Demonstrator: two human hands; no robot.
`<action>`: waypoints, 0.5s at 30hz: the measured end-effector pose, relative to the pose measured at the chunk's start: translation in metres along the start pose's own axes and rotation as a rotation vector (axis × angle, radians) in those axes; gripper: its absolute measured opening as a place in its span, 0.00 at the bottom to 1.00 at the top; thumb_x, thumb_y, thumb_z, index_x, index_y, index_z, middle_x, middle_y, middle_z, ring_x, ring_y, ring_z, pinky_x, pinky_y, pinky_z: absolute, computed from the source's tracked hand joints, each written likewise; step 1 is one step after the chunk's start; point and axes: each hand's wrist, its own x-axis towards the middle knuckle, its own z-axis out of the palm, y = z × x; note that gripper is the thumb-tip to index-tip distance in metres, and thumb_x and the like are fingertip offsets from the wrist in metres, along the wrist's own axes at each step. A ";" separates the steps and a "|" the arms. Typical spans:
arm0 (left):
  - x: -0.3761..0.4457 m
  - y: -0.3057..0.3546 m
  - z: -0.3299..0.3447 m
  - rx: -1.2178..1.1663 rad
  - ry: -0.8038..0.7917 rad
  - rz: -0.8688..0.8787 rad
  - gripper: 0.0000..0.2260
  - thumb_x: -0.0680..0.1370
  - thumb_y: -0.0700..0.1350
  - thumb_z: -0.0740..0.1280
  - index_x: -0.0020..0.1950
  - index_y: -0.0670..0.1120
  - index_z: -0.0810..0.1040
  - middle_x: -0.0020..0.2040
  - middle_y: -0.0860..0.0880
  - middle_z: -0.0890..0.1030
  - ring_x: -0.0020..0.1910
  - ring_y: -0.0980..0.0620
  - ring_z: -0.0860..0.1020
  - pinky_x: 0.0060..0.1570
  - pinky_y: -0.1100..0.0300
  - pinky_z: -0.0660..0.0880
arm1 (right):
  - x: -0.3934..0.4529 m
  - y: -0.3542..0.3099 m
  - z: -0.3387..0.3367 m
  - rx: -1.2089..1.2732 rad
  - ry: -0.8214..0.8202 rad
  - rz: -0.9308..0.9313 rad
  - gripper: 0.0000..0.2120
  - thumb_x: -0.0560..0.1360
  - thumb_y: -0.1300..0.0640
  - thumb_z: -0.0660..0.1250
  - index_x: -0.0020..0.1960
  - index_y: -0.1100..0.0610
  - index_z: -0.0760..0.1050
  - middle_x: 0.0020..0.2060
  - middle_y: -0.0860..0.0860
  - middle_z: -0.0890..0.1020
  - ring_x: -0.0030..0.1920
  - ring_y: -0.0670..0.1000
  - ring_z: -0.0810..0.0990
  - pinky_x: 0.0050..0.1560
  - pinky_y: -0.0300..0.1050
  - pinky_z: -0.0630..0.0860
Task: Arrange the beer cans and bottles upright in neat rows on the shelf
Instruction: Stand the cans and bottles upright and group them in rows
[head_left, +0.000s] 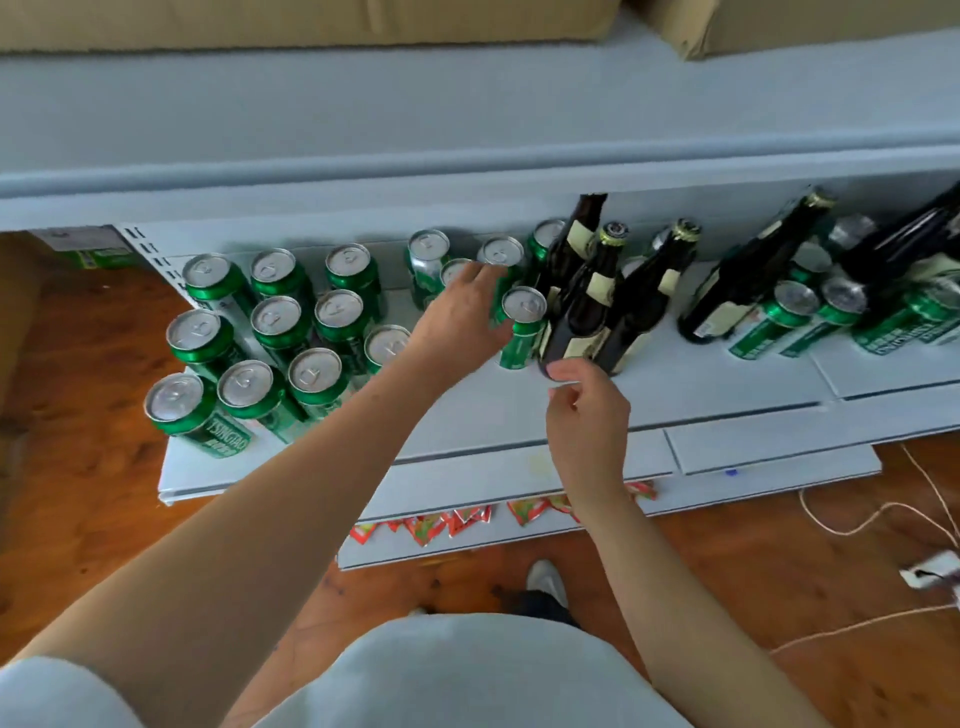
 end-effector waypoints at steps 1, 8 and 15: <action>0.006 0.007 0.009 0.007 -0.051 0.012 0.28 0.74 0.45 0.70 0.73 0.43 0.68 0.66 0.43 0.73 0.60 0.42 0.76 0.57 0.48 0.75 | 0.003 0.008 -0.010 -0.008 0.023 0.015 0.13 0.75 0.67 0.61 0.54 0.56 0.79 0.49 0.51 0.83 0.51 0.51 0.80 0.52 0.45 0.77; 0.040 0.016 0.039 0.303 -0.106 0.012 0.24 0.74 0.54 0.72 0.69 0.52 0.74 0.62 0.42 0.73 0.63 0.39 0.69 0.62 0.47 0.69 | 0.030 0.056 -0.062 -0.039 0.052 0.115 0.13 0.76 0.66 0.60 0.54 0.55 0.78 0.49 0.49 0.82 0.50 0.50 0.80 0.47 0.37 0.71; 0.043 0.004 0.015 0.105 -0.327 0.069 0.33 0.69 0.37 0.75 0.72 0.50 0.70 0.68 0.49 0.75 0.66 0.47 0.74 0.68 0.51 0.69 | 0.057 0.073 -0.080 0.010 0.031 0.109 0.15 0.75 0.67 0.57 0.53 0.55 0.79 0.49 0.50 0.83 0.50 0.51 0.81 0.49 0.42 0.76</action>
